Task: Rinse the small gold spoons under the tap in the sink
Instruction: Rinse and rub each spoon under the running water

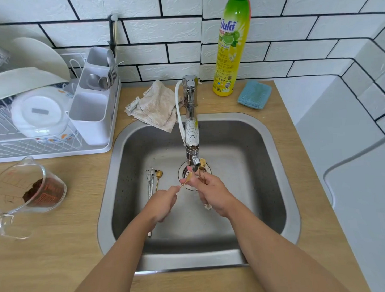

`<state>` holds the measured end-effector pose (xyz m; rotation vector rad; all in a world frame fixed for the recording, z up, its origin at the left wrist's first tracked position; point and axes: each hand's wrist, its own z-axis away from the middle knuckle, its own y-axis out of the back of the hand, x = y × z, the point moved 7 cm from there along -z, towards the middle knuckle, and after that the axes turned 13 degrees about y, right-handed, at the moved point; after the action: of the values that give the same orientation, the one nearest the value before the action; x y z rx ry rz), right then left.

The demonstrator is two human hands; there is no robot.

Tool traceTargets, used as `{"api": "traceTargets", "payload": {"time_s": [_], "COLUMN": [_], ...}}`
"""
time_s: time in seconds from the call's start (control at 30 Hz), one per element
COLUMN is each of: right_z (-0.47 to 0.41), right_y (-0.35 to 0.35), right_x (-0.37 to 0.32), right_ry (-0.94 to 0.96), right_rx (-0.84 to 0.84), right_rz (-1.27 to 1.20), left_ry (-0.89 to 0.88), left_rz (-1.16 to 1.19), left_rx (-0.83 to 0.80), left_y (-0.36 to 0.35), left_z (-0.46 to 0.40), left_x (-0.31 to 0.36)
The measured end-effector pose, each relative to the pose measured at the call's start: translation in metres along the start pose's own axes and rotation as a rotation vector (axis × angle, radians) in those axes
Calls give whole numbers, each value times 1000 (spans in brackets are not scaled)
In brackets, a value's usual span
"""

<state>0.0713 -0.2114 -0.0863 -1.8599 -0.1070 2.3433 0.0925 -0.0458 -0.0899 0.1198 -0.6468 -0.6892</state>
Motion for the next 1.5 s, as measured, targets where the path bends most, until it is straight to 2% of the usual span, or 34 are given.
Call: {"api": "traceTargets", "payload": {"time_s": [0.1, 0.2, 0.3, 0.37, 0.4, 0.5, 0.63, 0.7, 0.77, 0.87, 1.0, 1.07, 1.13, 1.2, 1.27, 1.33, 1.4, 1.5], "right_z": [-2, -1, -1, -1, 0, 5, 12, 15, 18, 15, 2, -1, -3, -3, -2, -1, -1, -1], "right_y": [4, 12, 19, 31, 40, 64, 85, 94, 98, 91, 61, 45, 31, 22, 15, 9, 9, 5], "right_x": [0, -1, -3, -7, -8, -12, -10, -11, -12, -11, -16, -13, -12, -8, -5, -1, 3, 5], "right_ry": [3, 13, 40, 73, 94, 152, 169, 172, 155, 136, 109, 78, 117, 127, 92, 42, -15, -62], "right_rx": [29, 116, 220, 357, 450, 687, 862, 922, 962, 886, 562, 375, 255, 195, 156, 136, 144, 134], "right_rz": [-68, -48, 19, 34, 28, 26, 49, 50, 65, 19, -115, -85, -24, 56, 125, 153, 176, 43], "left_ry": [27, 18, -113, -216, -249, -258, -171, -139, -115, -37, 113, 238, 323, 303, 180, 55, 24, -1], "left_rz": [126, 108, -74, -235, -239, 41, 507, 588, 540, 472, 478, 487, 355, 70, -201, -343, -331, -75], "left_rx": [-146, -167, -1, 151, 168, 29, -123, -157, -170, -152, -157, -184, -191, -156, -138, -181, -204, -154], "left_y": [-9, -14, -10, -4, -3, -11, -37, -48, -56, -60, -46, -34, -20, -5, 4, 8, 13, 21], "left_z": [1, 1, 2, 1, 1, -3, -12, -11, -10, -11, -15, -14, -7, 2, 13, 21, 28, 33], "left_x": [0, -1, 3, 6, 8, 22, 58, 71, 76, 66, 36, 17, 0, -8, -9, -10, -15, -15]}}
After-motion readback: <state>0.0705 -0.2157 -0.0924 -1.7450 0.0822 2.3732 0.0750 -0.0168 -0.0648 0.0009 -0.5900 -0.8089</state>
